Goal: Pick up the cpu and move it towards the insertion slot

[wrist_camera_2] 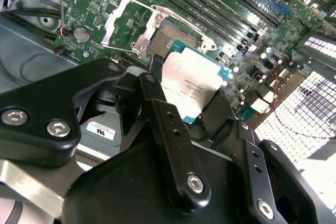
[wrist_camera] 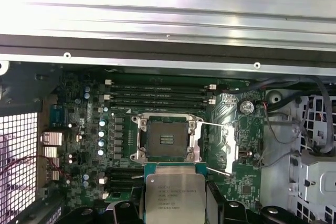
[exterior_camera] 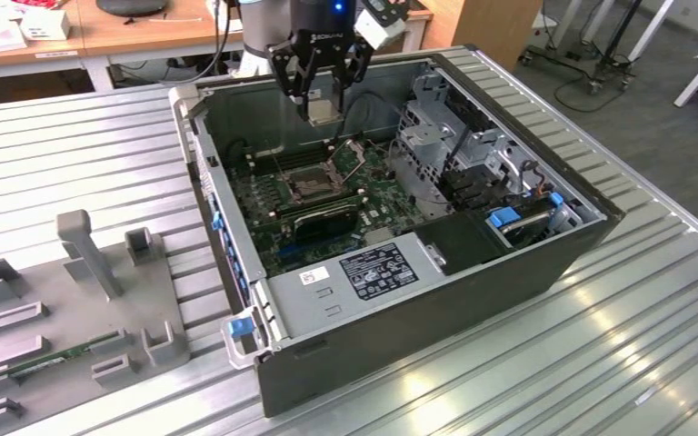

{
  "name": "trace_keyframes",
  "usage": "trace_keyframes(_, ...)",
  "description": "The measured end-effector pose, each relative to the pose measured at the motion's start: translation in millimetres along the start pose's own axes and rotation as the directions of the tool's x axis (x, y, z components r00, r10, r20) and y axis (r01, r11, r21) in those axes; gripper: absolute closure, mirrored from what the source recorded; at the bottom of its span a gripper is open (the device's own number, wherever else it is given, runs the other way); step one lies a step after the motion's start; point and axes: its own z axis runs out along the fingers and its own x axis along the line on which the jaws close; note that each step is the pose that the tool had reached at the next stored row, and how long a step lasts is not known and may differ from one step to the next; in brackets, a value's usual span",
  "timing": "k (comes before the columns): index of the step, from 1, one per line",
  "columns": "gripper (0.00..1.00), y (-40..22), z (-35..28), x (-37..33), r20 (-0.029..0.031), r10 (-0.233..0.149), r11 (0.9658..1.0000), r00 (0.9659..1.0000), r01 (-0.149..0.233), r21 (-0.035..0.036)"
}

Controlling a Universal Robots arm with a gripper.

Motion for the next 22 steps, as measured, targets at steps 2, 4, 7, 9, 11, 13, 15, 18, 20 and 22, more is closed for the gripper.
trace_keyframes(2,0.45,1.1,1.6,0.1,0.0001,0.000,1.0000,1.0000,0.000,0.0000)
trace_keyframes(4,0.45,1.4,4.2,0.1,0.0000,0.000,1.0000,1.0000,0.000,0.0002)
trace_keyframes(7,0.45,2.1,5.9,0.2,0.0001,0.001,1.0000,1.0000,-0.001,0.0003)
trace_keyframes(9,0.45,2.2,6.0,0.2,0.0000,0.001,1.0000,1.0000,-0.001,0.0003)
trace_keyframes(11,0.45,2.2,6.0,0.2,0.0001,0.001,1.0000,1.0000,-0.001,0.0003)
trace_keyframes(13,0.45,2.3,6.0,0.3,0.0000,0.001,1.0000,1.0000,-0.001,0.0003)
trace_keyframes(15,0.45,2.3,6.0,1.2,0.0001,0.003,1.0000,1.0000,-0.003,0.0003)
trace_keyframes(18,0.45,2.3,6.0,2.9,0.0003,0.005,1.0000,1.0000,-0.005,0.0005)
trace_keyframes(20,0.45,2.3,6.0,2.9,0.0003,0.005,1.0000,1.0000,-0.005,0.0005)
trace_keyframes(22,0.45,2.3,6.0,3.1,0.0003,0.006,1.0000,1.0000,-0.006,0.0005)
